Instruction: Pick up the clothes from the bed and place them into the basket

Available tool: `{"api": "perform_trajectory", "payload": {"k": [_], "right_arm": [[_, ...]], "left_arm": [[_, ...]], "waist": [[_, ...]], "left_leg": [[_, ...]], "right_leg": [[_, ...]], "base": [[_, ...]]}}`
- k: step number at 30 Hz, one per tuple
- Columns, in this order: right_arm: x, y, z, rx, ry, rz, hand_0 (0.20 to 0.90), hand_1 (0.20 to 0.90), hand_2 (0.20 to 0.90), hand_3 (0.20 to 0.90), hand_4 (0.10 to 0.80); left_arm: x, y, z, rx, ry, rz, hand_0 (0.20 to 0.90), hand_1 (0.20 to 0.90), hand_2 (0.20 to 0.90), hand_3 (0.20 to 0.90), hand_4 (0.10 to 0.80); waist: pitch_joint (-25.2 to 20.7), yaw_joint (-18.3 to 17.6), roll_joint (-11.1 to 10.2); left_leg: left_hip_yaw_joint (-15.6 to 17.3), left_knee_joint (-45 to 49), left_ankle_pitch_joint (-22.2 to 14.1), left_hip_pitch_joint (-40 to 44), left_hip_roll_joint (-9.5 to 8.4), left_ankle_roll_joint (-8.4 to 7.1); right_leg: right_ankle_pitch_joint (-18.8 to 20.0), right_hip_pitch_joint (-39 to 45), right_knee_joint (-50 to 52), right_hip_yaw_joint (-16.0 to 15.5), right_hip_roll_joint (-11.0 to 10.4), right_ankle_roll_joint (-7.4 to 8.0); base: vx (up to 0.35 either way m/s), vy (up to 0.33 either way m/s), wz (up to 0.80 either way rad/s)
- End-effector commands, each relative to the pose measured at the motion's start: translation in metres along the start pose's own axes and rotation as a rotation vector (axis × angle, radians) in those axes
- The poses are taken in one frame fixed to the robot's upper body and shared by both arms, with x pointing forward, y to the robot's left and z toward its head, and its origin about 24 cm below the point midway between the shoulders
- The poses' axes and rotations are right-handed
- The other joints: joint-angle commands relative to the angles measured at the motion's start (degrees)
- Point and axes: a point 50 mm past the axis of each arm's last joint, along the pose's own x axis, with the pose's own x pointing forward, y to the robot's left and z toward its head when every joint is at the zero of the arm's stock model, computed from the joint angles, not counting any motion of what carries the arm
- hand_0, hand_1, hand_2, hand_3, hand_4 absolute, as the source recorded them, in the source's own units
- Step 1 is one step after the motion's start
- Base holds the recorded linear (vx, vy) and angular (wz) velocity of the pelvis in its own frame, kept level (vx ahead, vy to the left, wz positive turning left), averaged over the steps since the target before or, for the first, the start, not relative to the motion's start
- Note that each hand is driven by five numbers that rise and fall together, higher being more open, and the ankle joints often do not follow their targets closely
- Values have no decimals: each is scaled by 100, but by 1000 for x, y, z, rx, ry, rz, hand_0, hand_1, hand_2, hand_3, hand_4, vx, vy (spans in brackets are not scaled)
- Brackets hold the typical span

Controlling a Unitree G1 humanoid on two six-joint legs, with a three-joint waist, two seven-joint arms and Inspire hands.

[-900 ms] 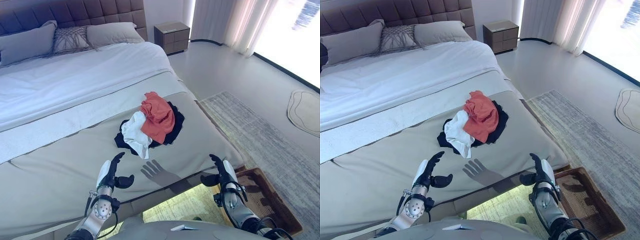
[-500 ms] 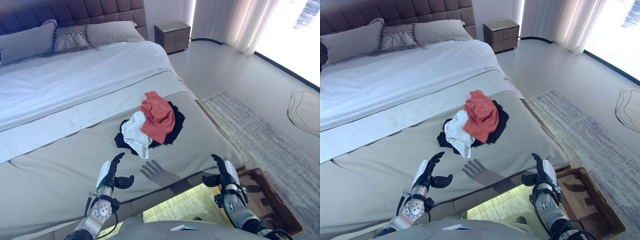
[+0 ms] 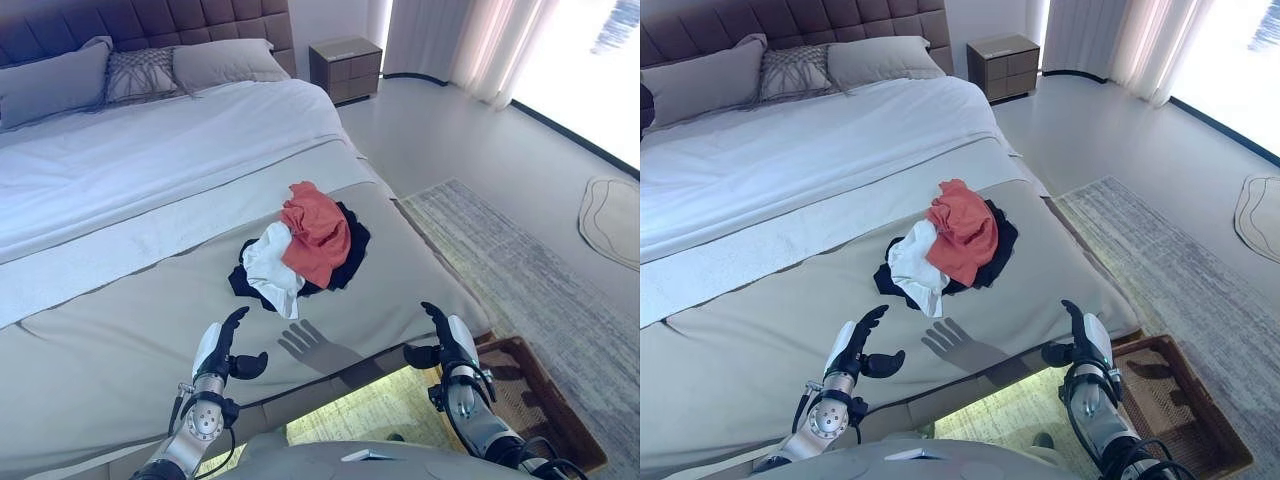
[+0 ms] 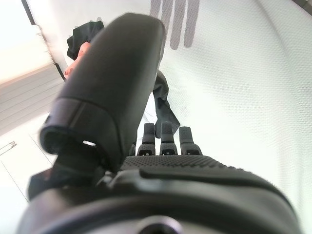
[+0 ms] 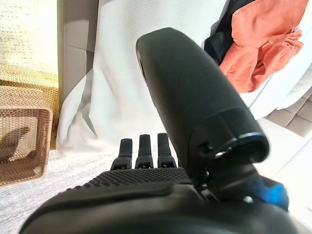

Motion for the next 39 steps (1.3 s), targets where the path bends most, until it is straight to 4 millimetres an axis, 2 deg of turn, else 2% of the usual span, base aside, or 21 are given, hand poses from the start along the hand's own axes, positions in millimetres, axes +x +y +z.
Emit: {"api": "perform_trajectory", "payload": {"k": [1,6,13,14,17,19,20,24,25,27,31,34,39], "right_arm": [[19,-30,61,9,-302,-151,900,900,900,900,800],[29,-48,93,-93,-426,-226,900,900,900,900,800],[57,-104,154,-180,-508,-376,900,900,900,900,800],[58,-106,156,-186,-511,-382,900,900,900,900,800],[67,-139,198,-227,-550,-478,900,900,900,900,800],[69,-176,228,-253,-581,-581,900,900,900,900,800],[69,-179,230,-256,-582,-589,900,900,900,900,800],[69,-209,262,-279,-586,-665,900,900,900,900,800],[68,-216,271,-295,-580,-682,900,900,900,900,800],[68,-221,276,-302,-572,-697,900,900,900,900,800],[67,-242,283,-318,-529,-753,900,900,900,900,800],[63,-252,293,-312,-516,-805,900,900,900,900,800],[55,-271,308,-309,-505,-865,900,900,900,900,800]], "left_arm": [[23,40,35,33,-182,115,900,900,900,900,800],[25,43,37,53,-188,110,900,900,900,900,800],[24,50,42,62,-225,99,900,900,900,900,800],[24,51,43,59,-227,100,900,900,900,900,800],[30,59,62,44,-311,109,900,900,900,900,800],[36,62,82,17,-393,121,900,900,900,900,800],[36,62,84,15,-400,121,900,900,900,900,800],[38,61,105,-4,-495,125,900,900,900,900,800],[37,62,114,-20,-537,137,900,900,900,900,800],[37,64,121,-38,-571,151,900,900,900,900,800],[34,71,147,-90,-685,196,900,900,900,900,800],[29,79,164,-171,-763,240,900,900,900,900,800],[25,87,172,-210,-807,270,900,900,900,900,800]], "waist": [[236,55,-229],[262,222,-244],[454,604,-249],[468,613,-248],[827,812,-199],[1348,969,-82],[1385,980,-71],[1904,1188,89],[2079,1260,125],[2188,1293,156],[2546,1411,277],[2567,1500,343],[2567,1577,412]], "left_leg": [[28,45,-937,677,-168,81],[-118,45,-941,695,-196,78],[-280,118,-834,552,-170,40],[-288,132,-831,535,-171,39],[-505,764,-888,-89,-239,47],[-680,1371,-911,-717,-355,29],[-692,1415,-915,-770,-365,29],[-795,2009,-1006,-1402,-567,101],[-820,2358,-1213,-1604,-662,129],[-830,2595,-1285,-1793,-725,165],[-911,3327,-1505,-2419,-1004,354],[-937,3802,-1649,-3031,-1199,492],[-899,4307,-1816,-3634,-1283,586]], "right_leg": [[-438,324,145,-44,-2,-228],[-460,370,155,-81,5,-263],[-649,257,544,-309,-32,-368],[-666,237,580,-319,-37,-374],[-909,-266,1270,-509,-137,-534],[-1055,-746,1828,-644,-268,-641],[-1070,-791,1873,-652,-283,-646],[-1308,-1393,2633,-670,-433,-716],[-1530,-1619,3047,-594,-482,-715],[-1607,-1788,3285,-577,-524,-744],[-1794,-2412,4163,-542,-740,-774],[-1851,-3034,4634,-546,-833,-767],[-1962,-3648,5143,-499,-836,-808]], "base": [[0,0,0],[60,-8,5],[55,8,13],[-19,20,18],[-189,46,18],[-348,51,35],[-217,44,31],[-165,56,22],[-72,39,26],[-70,43,27],[-83,52,24],[-72,34,14],[-38,13,1]]}}
